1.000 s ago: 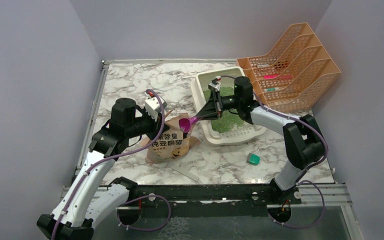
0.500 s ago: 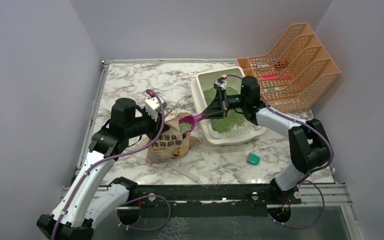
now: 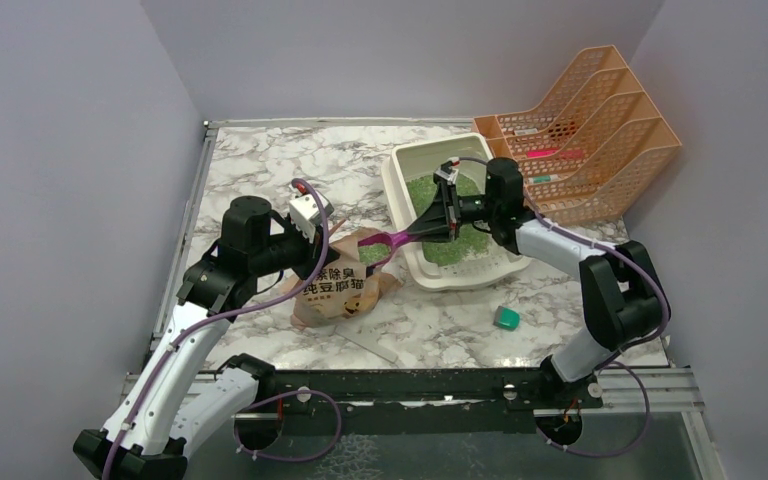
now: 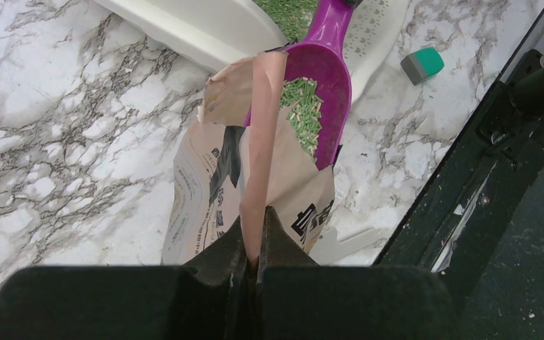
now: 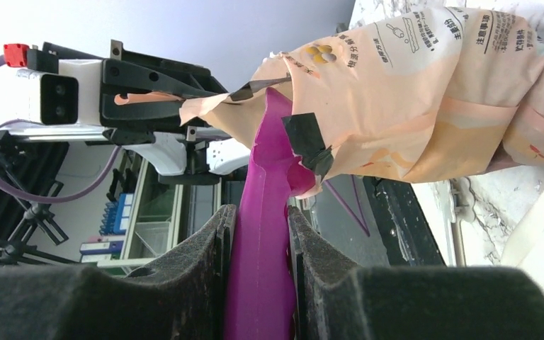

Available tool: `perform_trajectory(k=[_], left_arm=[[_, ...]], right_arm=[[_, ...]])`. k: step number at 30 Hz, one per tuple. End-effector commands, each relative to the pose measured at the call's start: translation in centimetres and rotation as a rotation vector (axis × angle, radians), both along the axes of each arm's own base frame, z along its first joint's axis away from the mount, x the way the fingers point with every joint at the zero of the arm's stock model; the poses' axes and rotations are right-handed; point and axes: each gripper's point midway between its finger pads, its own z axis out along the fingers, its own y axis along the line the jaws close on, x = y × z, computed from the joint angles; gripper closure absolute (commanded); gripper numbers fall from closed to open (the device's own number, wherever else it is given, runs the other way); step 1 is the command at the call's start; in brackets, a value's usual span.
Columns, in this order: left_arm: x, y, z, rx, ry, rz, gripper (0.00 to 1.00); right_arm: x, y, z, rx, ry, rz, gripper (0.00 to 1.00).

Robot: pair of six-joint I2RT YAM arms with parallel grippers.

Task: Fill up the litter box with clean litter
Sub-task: 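Scoop the cat litter from the cat litter bag.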

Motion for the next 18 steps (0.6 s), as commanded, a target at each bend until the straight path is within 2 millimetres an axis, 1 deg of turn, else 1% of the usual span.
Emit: perform_trajectory(k=[1, 5, 12, 18], left_arm=[[0.4, -0.5, 3.7, -0.071, -0.118, -0.009, 1.00], [0.4, -0.3, 3.7, -0.070, -0.127, 0.004, 1.00], [0.5, -0.2, 3.7, -0.067, -0.125, 0.015, 1.00], [0.6, -0.2, 3.8, -0.068, -0.125, 0.019, 1.00]], right_arm=[[0.0, -1.5, 1.7, 0.026, -0.017, -0.029, 0.99], [0.2, -2.0, 2.3, 0.029, -0.027, -0.046, 0.99], [0.7, -3.7, 2.5, 0.013, -0.027, -0.090, 0.99], [0.9, -4.7, 2.6, -0.009, -0.036, -0.101, 0.99]])
